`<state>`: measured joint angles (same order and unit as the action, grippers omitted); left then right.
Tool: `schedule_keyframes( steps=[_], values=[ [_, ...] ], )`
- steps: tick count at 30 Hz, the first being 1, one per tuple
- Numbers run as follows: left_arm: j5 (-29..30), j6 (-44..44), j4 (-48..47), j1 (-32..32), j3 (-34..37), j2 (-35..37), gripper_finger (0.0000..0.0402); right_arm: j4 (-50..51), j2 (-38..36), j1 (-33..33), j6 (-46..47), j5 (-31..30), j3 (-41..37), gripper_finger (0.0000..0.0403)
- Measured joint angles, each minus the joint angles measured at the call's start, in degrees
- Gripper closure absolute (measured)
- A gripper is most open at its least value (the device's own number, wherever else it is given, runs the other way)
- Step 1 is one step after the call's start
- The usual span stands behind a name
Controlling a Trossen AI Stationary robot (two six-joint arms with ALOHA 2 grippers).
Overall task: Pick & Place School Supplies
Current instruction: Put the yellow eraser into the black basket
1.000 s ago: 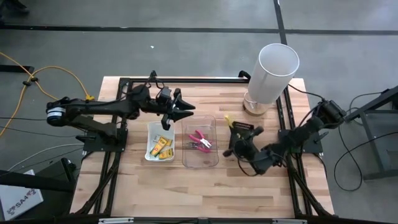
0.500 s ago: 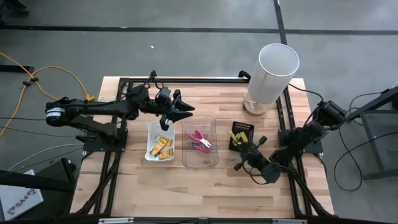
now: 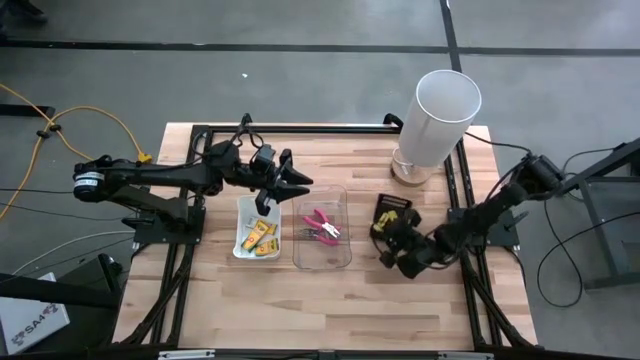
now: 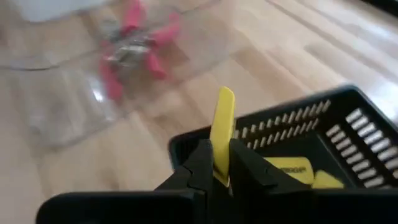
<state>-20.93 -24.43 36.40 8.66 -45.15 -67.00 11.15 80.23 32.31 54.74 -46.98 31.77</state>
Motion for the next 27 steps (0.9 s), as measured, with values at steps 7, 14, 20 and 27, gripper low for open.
schedule_keyframes(
  steps=[7,14,20,27],
  values=[
    [-0.02,0.4,0.0,-0.04,0.0,0.0,0.0271,9.31,-8.76,0.69,-2.15,-0.95,1.37,0.0372],
    [-0.02,0.63,0.01,-0.04,0.0,0.0,0.0271,12.37,-15.22,1.08,-4.94,-2.36,1.37,0.0372],
    [-0.02,0.59,0.02,-0.02,0.0,0.0,0.0271,20.9,-15.9,1.08,4.06,-1.93,1.35,0.0372],
    [-0.03,0.57,0.01,-0.02,0.0,0.0,0.0271,24.53,-15.33,1.08,11.69,2.61,1.35,0.0372]
  ],
)
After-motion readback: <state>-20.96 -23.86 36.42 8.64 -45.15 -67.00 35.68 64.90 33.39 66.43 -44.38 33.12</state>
